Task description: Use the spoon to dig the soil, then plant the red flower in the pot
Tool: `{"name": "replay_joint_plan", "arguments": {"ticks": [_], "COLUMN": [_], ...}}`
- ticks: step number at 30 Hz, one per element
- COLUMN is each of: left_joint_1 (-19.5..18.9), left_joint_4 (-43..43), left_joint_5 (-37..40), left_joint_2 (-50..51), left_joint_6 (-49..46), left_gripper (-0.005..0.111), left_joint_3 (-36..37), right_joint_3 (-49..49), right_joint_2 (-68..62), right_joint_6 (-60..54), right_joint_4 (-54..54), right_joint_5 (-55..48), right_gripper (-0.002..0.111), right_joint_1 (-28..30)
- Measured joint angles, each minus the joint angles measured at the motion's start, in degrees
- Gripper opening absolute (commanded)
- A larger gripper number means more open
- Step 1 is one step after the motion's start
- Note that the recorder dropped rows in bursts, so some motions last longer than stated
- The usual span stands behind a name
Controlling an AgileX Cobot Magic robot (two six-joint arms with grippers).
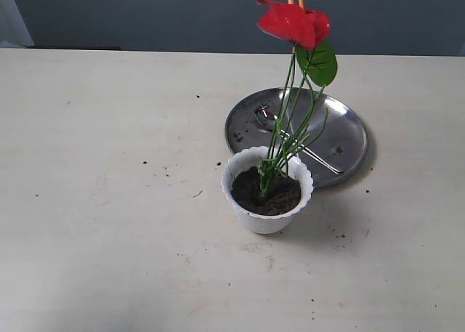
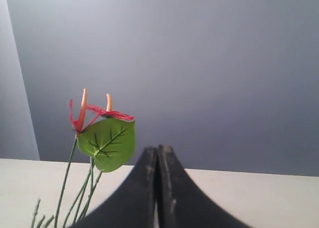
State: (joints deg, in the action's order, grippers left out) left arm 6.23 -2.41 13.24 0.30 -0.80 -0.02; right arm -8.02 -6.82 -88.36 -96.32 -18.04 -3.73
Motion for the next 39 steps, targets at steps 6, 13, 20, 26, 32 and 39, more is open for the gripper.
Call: {"name": "replay_joint_plan", "arguments": {"ticks": [6, 13, 20, 26, 32, 39], "left_joint_1": [0.00, 0.00, 0.00, 0.00, 0.00, 0.00], "left_joint_4": [0.00, 0.00, 0.00, 0.00, 0.00, 0.00], "left_joint_5": [0.00, 0.00, 0.00, 0.00, 0.00, 0.00], "left_joint_2": [0.00, 0.00, 0.00, 0.00, 0.00, 0.00], "left_joint_6": [0.00, 0.00, 0.00, 0.00, 0.00, 0.00], "left_gripper": [0.000, 0.000, 0.000, 0.000, 0.000, 0.000], "left_joint_3": [0.00, 0.00, 0.00, 0.00, 0.00, 0.00], "right_joint_3": [0.00, 0.11, 0.11, 0.11, 3.97, 7.28], "right_joint_2": [0.35, 2.80, 3.46, 6.37, 6.47, 6.47], "right_joint_6": [-6.71, 0.74, 69.09, 85.43, 95.97, 95.28], "right_joint_4": [-3.08, 7.71, 70.99, 86.99, 93.62, 94.25], "right_joint_5": [-0.79, -0.46, -1.69, -4.18, -4.58, -4.89], "right_gripper": [-0.001, -0.001, -0.001, -0.001, -0.001, -0.001], "right_joint_1": [0.00, 0.08, 0.08, 0.08, 0.08, 0.08]}}
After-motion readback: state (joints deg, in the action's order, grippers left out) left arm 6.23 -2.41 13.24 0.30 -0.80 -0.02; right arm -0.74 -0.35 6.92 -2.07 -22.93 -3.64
